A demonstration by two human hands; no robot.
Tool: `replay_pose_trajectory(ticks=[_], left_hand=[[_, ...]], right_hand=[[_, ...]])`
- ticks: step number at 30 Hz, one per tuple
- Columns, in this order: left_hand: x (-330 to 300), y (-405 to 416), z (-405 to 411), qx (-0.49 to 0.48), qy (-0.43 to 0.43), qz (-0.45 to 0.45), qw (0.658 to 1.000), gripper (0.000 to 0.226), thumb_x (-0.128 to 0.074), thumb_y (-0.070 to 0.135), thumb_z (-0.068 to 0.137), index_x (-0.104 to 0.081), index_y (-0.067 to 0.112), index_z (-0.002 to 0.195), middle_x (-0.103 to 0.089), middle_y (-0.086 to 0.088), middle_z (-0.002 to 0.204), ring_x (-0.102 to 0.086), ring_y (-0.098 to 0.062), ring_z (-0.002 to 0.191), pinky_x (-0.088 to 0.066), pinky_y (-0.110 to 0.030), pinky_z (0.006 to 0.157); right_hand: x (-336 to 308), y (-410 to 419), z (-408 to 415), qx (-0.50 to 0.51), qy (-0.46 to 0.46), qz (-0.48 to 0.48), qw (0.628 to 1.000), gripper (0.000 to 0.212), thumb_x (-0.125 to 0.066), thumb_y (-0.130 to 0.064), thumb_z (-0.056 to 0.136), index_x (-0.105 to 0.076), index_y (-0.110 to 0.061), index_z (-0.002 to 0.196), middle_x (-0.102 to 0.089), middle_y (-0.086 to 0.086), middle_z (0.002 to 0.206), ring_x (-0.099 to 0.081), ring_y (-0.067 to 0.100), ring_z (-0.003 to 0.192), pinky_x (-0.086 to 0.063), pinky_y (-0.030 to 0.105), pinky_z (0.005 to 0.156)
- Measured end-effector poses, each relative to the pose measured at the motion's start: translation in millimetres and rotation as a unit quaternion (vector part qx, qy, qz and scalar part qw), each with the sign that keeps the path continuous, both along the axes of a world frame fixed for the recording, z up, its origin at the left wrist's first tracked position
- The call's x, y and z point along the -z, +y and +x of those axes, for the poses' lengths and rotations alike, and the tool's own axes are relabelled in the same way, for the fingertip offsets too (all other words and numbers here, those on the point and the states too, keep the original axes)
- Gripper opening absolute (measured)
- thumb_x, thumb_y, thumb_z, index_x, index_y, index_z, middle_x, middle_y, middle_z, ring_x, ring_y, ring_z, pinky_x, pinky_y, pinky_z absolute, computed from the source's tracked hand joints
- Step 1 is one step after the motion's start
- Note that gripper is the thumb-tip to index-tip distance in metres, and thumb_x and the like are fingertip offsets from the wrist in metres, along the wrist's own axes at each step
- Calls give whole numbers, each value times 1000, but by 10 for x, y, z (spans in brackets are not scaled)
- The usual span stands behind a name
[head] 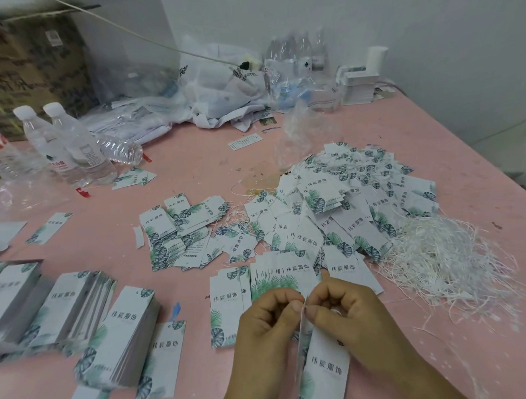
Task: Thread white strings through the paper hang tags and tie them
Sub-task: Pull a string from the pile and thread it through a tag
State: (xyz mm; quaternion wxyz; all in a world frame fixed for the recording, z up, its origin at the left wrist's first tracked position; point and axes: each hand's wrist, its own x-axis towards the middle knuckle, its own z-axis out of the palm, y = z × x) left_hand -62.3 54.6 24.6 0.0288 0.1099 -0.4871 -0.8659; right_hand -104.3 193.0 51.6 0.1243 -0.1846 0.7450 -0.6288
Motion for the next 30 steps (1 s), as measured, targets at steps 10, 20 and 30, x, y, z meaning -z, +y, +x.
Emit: replay_pose_trajectory(ticks=[10,20,30], left_hand=[[-37,-151,-82,-74,9,57,996,15,-62,19,91,-68,16,78,-72,-21,90,-61,-12,59,-50,-19,51],[-121,-206,-79,-84,28,82,993,11,-50,16,87,-50,6,86,-67,-17,68,-59,-17,50,-51,-22,46],[-207,-323,-86,-99,16,168,981,2,-56,16,82,-54,14,82,-45,-2,51,-40,-9,37,-37,-15,33]], right_hand=[[106,206,-179,59,-62,-127,988,38,-44,2,87,-72,-20,99,-64,3,80,-55,15,64,-49,23,60],[13,212,-131,114,35,1,993,36,-55,-1,95,-72,-33,96,-74,-8,100,-67,7,98,-48,26,83],[133,284,-207,82,-117,-149,978,40,-85,-32,65,-78,-14,99,-71,3,118,-68,21,107,-55,22,78]])
